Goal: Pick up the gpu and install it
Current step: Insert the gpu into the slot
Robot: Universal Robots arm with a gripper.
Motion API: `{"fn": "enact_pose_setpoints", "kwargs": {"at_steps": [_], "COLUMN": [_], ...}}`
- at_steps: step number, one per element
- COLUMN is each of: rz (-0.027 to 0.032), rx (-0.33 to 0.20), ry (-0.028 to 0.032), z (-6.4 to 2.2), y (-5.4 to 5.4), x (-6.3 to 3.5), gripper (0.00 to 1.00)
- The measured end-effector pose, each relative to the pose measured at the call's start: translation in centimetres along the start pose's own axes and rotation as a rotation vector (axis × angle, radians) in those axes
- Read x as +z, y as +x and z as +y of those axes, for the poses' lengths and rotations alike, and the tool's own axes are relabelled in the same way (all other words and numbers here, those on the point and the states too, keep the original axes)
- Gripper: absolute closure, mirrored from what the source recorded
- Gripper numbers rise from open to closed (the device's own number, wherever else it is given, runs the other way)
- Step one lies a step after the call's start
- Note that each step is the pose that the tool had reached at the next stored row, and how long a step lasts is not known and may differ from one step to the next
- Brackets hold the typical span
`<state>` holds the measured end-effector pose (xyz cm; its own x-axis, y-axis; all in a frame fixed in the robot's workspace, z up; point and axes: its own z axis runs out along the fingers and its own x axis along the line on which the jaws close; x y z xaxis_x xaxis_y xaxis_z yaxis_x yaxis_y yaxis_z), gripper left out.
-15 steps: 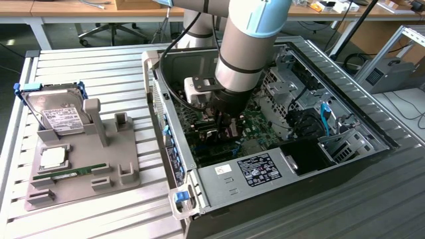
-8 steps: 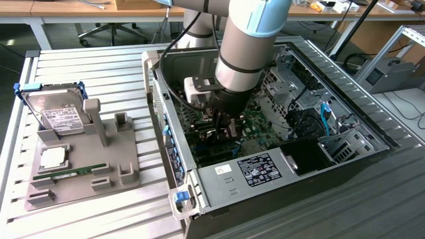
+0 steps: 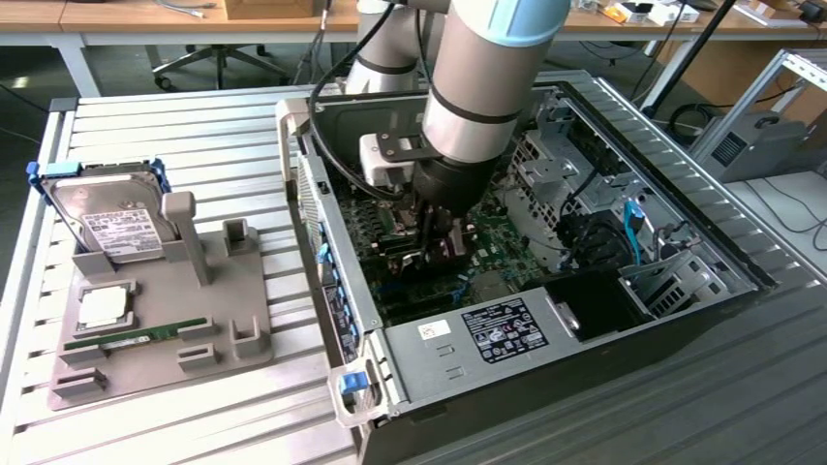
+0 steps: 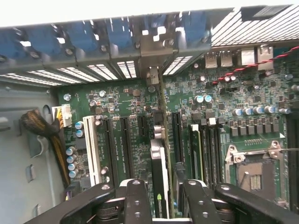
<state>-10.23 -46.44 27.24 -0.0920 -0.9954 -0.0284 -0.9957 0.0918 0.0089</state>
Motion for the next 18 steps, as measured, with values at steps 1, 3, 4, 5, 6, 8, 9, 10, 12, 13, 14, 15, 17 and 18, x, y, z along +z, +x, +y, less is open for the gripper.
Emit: {"fn": "enact_pose_setpoints", "kwargs": {"at_steps": [1, 3, 4, 5, 6, 8, 9, 10, 12, 13, 14, 15, 17, 18], "rz": [0.0002, 0.0005, 0.0003, 0.0005, 0.0005, 0.0007, 0.0007, 0.0008, 0.001, 0.0012, 0.0014, 0.0014, 0.0016, 0.0018], "rx": [0.0, 0.0, 0.0, 0.0, 0.0, 0.0, 0.0, 0.0, 0.0, 0.0, 0.0, 0.0, 0.0, 0.0], "ry": [0.0, 0.0001, 0.0002, 0.0001, 0.0001, 0.0, 0.0001, 0.0001, 0.0002, 0.0001, 0.0, 0.0002, 0.0002, 0.0002], "z": [0.0, 0.01, 0.01, 0.01, 0.02, 0.02, 0.03, 0.03, 0.04, 0.04, 0.04, 0.05, 0.05, 0.05], "y": [0.0, 0.0, 0.0, 0.0, -0.1, -0.1, -0.1, -0.1, -0.1, -0.1, -0.1, -0.2, -0.2, -0.2], "x": [-0.3, -0.9, -1.26, -1.57, -1.99, -2.72, -3.09, -3.79, -4.49, -4.79, -5.05, -5.35, -5.77, -5.99], "gripper": [0.66, 0.66, 0.66, 0.66, 0.66, 0.66, 0.66, 0.66, 0.66, 0.66, 0.66, 0.66, 0.66, 0.66]}}
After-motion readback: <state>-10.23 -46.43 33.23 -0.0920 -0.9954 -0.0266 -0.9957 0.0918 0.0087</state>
